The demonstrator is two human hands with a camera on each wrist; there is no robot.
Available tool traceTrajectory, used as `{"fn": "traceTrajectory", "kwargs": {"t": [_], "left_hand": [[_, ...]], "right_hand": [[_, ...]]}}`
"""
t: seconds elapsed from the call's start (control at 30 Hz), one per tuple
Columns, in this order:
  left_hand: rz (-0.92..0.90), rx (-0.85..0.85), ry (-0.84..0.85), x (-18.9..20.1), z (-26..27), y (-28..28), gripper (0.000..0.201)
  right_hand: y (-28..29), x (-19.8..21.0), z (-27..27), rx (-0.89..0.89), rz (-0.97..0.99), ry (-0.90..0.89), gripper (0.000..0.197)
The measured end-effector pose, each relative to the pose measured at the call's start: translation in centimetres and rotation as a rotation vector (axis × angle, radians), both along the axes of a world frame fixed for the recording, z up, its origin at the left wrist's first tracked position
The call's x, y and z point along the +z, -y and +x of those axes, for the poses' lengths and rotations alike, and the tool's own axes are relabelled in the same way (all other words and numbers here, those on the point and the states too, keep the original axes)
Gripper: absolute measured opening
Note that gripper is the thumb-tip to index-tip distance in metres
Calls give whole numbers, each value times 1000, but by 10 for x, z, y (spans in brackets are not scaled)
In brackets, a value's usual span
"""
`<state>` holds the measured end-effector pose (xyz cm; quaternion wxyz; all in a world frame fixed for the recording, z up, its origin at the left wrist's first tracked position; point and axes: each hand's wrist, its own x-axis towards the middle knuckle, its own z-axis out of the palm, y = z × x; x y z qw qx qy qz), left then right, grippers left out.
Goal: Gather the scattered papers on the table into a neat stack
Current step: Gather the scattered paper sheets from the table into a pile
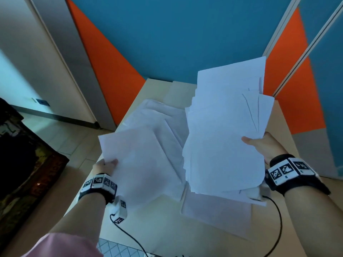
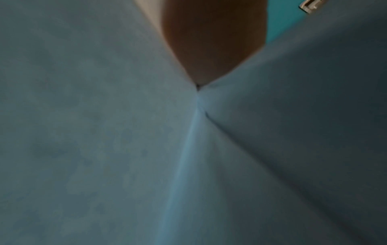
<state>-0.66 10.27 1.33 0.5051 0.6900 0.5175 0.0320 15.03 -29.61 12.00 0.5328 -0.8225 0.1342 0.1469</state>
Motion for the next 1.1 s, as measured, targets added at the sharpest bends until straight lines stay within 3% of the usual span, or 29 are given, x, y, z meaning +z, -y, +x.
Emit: {"fn": "traceTrajectory", "kwargs": {"t": [0.1, 0.23, 0.4, 0.53, 0.6, 0.7, 0.8, 0.9, 1.0, 1.1], "left_hand": [[-131, -41, 155, 4, 11, -5, 31], [-231, -148, 275, 13, 41, 7, 34], [-273, -328, 356, 41, 79, 87, 23], [-297, -514, 304, 51, 99, 161, 22], [-270, -552, 242, 48, 105, 190, 33], [-92, -663, 110, 41, 109, 219, 45], [-36, -665, 91, 31, 112, 244, 43], [-78, -626, 127, 26, 119, 268, 38], [-203, -619, 153, 27, 125, 279, 25], [-234, -564, 147, 20, 138, 266, 23]], "right_hand": [[12, 7, -5, -14, -39, -4, 43], [25, 8, -12, -12, -38, -20, 46], [37, 1, -22, 33, 88, -80, 52], [42, -2, -32, 63, 189, -110, 49], [49, -5, -34, 33, 186, -100, 64], [64, -7, -37, -49, 215, -213, 112], [82, -11, -42, -12, 220, -303, 97], [106, -28, -42, 23, 159, -203, 118], [121, -29, -38, -7, 113, -148, 55], [141, -24, -27, -54, 29, -78, 41]]}}
